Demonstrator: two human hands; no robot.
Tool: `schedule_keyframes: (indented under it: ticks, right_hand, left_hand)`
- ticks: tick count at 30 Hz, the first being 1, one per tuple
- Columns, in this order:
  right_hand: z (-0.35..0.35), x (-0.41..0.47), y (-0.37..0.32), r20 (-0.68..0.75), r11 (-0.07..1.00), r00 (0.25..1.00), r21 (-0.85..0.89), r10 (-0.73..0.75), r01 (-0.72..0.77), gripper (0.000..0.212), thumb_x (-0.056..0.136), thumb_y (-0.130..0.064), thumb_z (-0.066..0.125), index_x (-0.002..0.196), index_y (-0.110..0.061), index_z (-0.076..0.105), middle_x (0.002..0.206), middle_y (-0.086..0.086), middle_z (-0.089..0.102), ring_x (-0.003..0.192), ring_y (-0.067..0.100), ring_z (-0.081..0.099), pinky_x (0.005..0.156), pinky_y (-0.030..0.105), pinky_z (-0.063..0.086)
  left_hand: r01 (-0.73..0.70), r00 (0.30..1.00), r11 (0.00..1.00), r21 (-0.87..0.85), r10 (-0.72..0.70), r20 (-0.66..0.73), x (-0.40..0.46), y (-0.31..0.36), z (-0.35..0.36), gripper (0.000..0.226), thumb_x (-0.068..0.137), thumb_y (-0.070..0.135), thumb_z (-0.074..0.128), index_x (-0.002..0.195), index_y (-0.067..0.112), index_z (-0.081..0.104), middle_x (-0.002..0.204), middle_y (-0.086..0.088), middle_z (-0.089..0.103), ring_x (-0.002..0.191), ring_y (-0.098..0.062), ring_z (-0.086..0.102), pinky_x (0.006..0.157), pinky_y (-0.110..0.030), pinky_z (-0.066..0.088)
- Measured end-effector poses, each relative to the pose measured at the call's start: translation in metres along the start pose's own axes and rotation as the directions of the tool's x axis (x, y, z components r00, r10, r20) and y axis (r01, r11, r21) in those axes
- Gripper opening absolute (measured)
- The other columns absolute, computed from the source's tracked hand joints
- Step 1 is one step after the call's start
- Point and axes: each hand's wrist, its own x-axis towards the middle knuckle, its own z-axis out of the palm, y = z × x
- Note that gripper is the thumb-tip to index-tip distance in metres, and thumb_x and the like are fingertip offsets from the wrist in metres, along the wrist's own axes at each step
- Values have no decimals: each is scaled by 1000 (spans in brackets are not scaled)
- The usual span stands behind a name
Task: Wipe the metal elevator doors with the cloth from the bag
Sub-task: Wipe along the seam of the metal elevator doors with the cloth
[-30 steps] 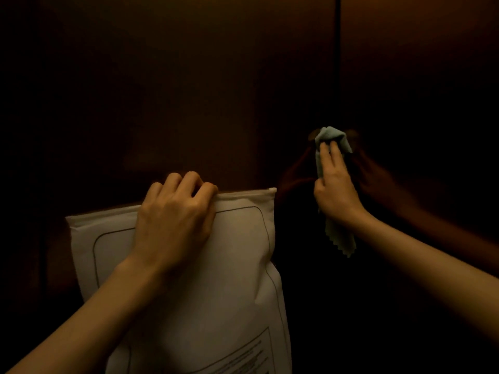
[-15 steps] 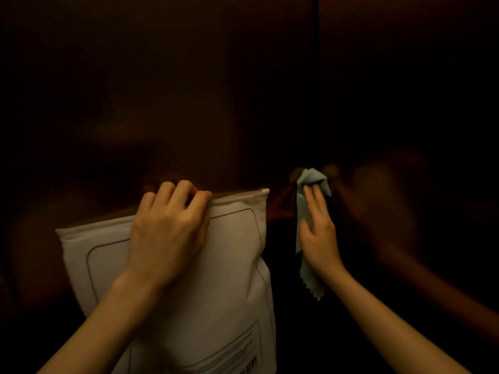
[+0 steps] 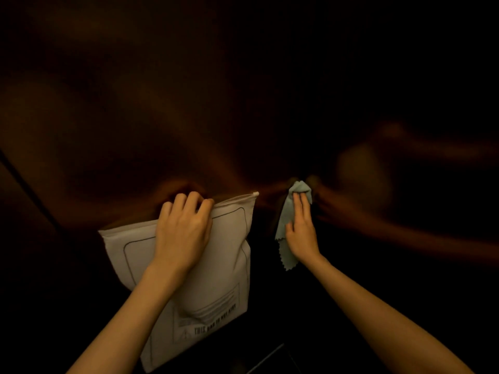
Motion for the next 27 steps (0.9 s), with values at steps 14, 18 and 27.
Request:
schedule_keyframes:
  ticks: [14, 18, 27]
  right_hand:
    - [-28, 8, -28, 145, 943, 950, 147, 277, -297, 67, 88, 7, 45, 145, -18, 21, 152, -1, 13, 118, 26, 45, 82, 33, 52]
    - [-18, 3, -16, 191, 911, 920, 173, 342, -375, 66, 89, 7, 44, 145, -18, 20, 152, 0, 13, 117, 29, 46, 85, 33, 50]
    - [6, -3, -14, 263, 805, 835, 240, 484, -543, 74, 90, 4, 44, 148, -18, 5, 155, 5, 6, 132, 31, 34, 100, 36, 42]
  left_hand:
    - [77, 979, 997, -5, -75, 191, 24, 8, -28, 24, 70, 1, 71, 93, 5, 67, 85, -13, 59, 72, -32, 51, 56, -37, 37]
    - [45, 987, 999, 12, -46, 153, 22, 5, -25, 22, 75, 9, 58, 95, 5, 66, 85, -13, 58, 71, -31, 49, 56, -37, 35]
    - [1, 993, 1000, 5, -1, 122, 18, 0, -22, 25, 80, 11, 50, 100, 5, 65, 88, -13, 58, 72, -30, 46, 58, -36, 31]
